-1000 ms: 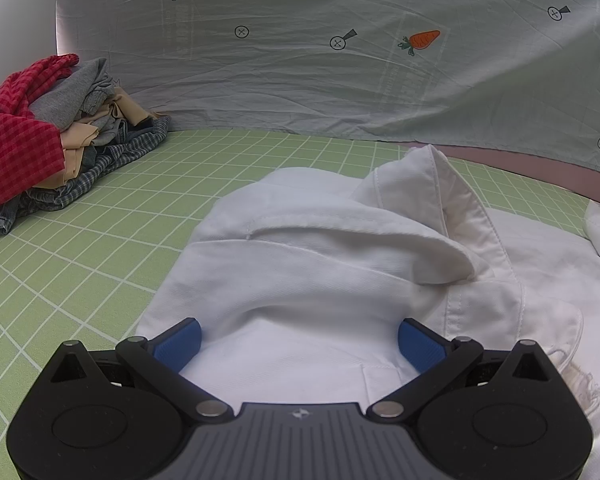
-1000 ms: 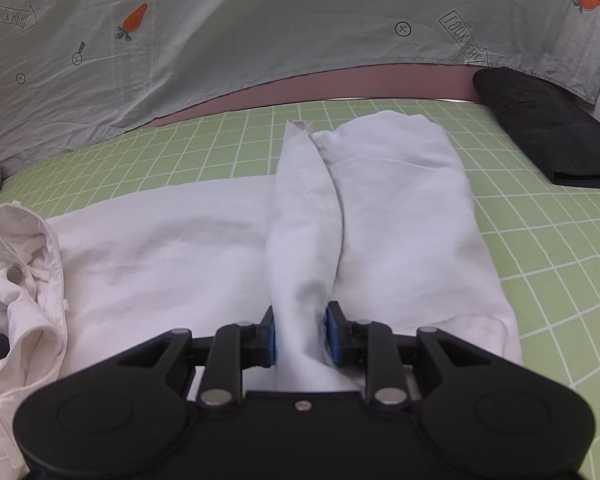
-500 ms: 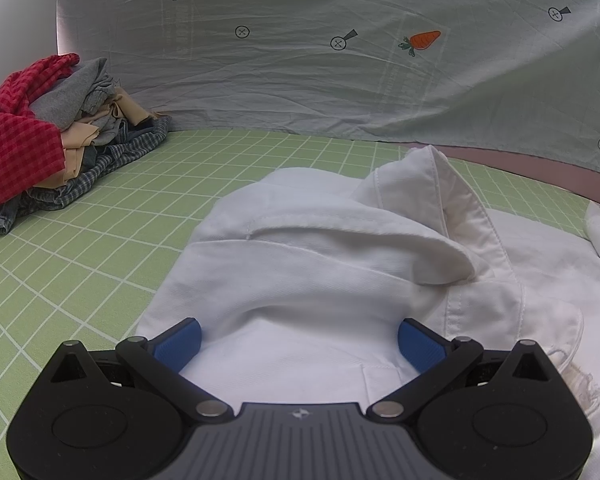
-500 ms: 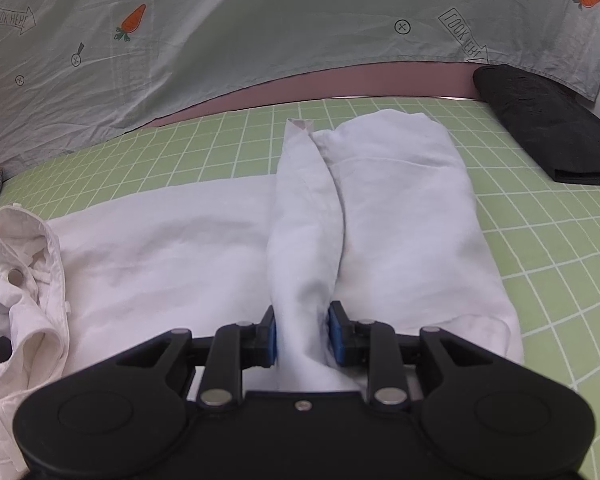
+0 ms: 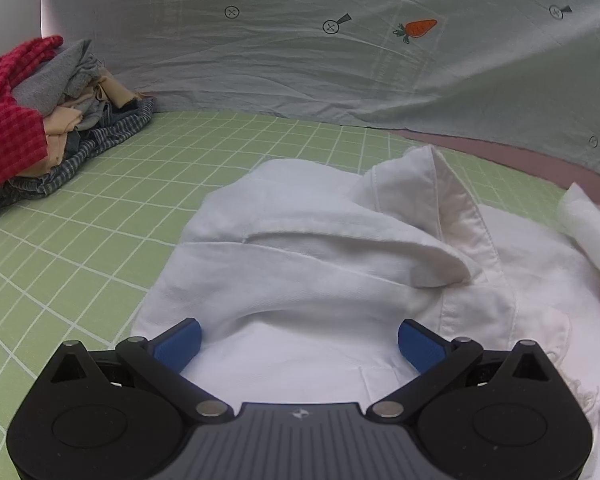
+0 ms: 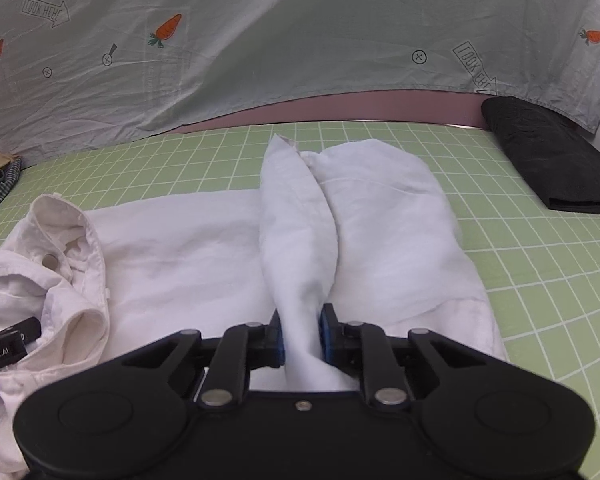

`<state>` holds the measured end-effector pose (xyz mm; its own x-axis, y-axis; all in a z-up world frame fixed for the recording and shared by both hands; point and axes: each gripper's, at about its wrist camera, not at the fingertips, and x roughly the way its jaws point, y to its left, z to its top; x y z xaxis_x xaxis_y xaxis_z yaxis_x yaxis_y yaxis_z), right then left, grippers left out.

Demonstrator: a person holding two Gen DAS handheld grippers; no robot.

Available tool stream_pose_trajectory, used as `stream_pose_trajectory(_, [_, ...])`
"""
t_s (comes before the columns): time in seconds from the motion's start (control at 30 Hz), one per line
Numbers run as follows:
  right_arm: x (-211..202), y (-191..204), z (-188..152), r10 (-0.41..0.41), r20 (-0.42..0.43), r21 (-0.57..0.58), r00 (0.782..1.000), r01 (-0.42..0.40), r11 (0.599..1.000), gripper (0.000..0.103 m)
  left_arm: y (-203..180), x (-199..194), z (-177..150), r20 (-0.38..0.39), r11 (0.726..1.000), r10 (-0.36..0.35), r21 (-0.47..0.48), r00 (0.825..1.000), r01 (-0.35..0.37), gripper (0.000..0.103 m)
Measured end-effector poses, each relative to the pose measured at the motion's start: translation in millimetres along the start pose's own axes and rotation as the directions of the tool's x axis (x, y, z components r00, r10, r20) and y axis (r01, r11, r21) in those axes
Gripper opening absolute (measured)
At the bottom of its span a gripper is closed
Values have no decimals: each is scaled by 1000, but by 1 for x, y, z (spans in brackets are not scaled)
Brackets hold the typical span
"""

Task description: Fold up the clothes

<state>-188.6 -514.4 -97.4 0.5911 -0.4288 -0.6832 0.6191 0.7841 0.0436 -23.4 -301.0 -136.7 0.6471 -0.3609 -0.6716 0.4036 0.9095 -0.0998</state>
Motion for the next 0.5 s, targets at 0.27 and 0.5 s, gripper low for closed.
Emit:
stream_pose_trajectory(0.27, [-28,29,8,-11,39,61,999,9,998,18,29,-50,49,103,986,-160,-34,982,165,103])
stream_pose_trajectory(0.5, [-5,73,-7,-31,-42,22,999,32,999,20,36,-47,77,32,985,-156,78,987,154,103])
